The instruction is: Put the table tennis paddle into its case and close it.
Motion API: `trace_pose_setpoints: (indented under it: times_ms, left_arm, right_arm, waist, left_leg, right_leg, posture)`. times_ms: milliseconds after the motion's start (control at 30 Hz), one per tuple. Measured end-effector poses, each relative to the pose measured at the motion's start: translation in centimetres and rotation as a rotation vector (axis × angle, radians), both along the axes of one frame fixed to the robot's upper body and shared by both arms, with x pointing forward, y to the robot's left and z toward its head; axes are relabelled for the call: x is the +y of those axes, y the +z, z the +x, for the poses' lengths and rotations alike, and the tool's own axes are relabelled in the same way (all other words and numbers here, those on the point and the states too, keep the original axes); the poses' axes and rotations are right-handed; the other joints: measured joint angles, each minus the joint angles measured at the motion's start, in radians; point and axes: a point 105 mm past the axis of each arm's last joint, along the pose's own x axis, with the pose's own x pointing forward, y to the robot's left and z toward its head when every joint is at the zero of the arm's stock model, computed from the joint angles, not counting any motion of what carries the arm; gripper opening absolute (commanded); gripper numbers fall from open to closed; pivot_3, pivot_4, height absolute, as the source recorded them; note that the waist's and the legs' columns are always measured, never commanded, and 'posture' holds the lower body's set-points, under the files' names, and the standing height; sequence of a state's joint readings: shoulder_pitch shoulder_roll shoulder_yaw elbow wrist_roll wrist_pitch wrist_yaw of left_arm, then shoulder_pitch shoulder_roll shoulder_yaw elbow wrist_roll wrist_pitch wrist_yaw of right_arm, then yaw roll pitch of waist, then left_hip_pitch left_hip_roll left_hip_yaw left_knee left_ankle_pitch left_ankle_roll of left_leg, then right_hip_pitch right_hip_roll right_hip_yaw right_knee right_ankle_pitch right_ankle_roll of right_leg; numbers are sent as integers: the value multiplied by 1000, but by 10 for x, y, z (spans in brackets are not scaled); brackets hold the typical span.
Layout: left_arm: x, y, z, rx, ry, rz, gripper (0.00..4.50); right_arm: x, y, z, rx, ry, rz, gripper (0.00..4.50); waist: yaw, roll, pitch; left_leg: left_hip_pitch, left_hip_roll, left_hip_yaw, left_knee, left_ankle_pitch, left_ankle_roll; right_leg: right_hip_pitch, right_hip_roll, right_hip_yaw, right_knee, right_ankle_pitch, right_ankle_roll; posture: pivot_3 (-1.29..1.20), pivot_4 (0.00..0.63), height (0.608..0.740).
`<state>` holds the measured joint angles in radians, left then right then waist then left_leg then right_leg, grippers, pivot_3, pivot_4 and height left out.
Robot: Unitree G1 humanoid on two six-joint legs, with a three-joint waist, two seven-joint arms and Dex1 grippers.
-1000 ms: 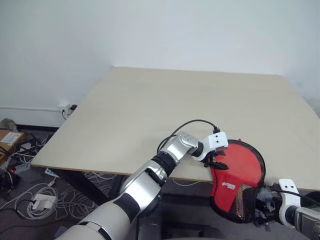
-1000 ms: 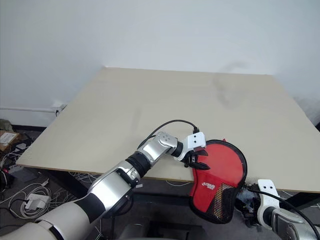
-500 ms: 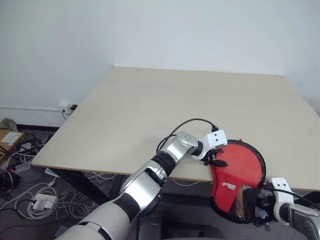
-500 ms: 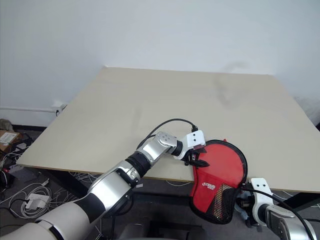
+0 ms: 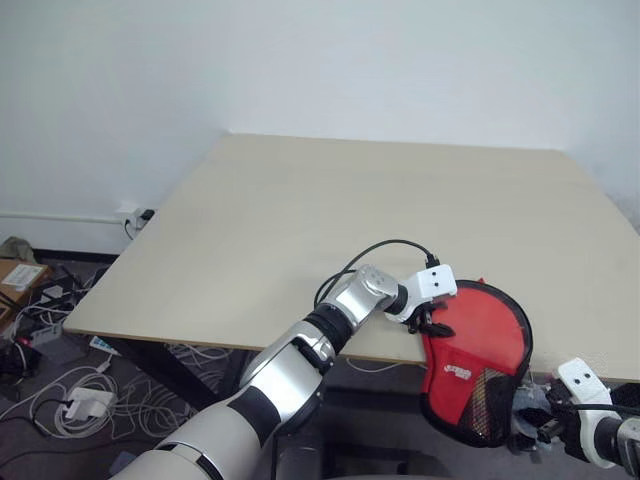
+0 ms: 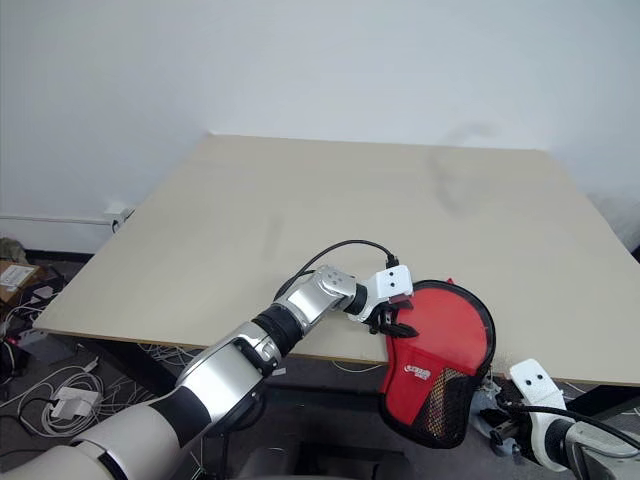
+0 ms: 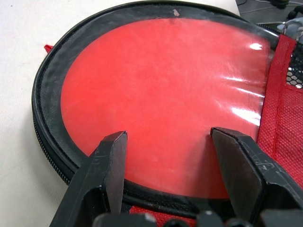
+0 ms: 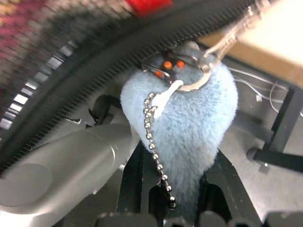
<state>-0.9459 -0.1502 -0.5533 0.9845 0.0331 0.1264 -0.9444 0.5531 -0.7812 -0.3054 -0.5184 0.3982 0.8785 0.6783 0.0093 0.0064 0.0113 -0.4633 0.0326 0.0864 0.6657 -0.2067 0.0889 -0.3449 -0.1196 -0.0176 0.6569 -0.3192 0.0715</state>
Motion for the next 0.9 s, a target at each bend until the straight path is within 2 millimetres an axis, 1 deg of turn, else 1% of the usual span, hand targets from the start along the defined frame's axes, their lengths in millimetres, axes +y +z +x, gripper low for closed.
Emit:
trace_pose_setpoints:
  times_ms: [133,300,900]
  left_arm:
    - [0,-2,1,-18,0,12,2970]
    - [1,-4,1,-22,-3,27,2970]
    - [1,-3,1,-29,-6,36,2970]
  right_arm:
    - [5,2,-2,10,11,6,249]
    - [8,-1,-12,43,19,9,248]
    - [9,-1,-12,41,24,13,245]
  waist:
    - [0,-2,-1]
    - [0,-8,-2]
    - [-1,-9,-3]
  left_leg:
    - [1,0,-1,0,0,0]
    - [2,2,-3,0,0,0]
    - [2,3,-3,1,0,0]
  right_leg:
    - [2,0,-1,-1,0,0]
    - [4,0,-3,-1,0,0]
    - [5,-1,-3,-1,0,0]
  posture:
    - [0,0,715]
    - [0,0,715]
    - [0,0,715]
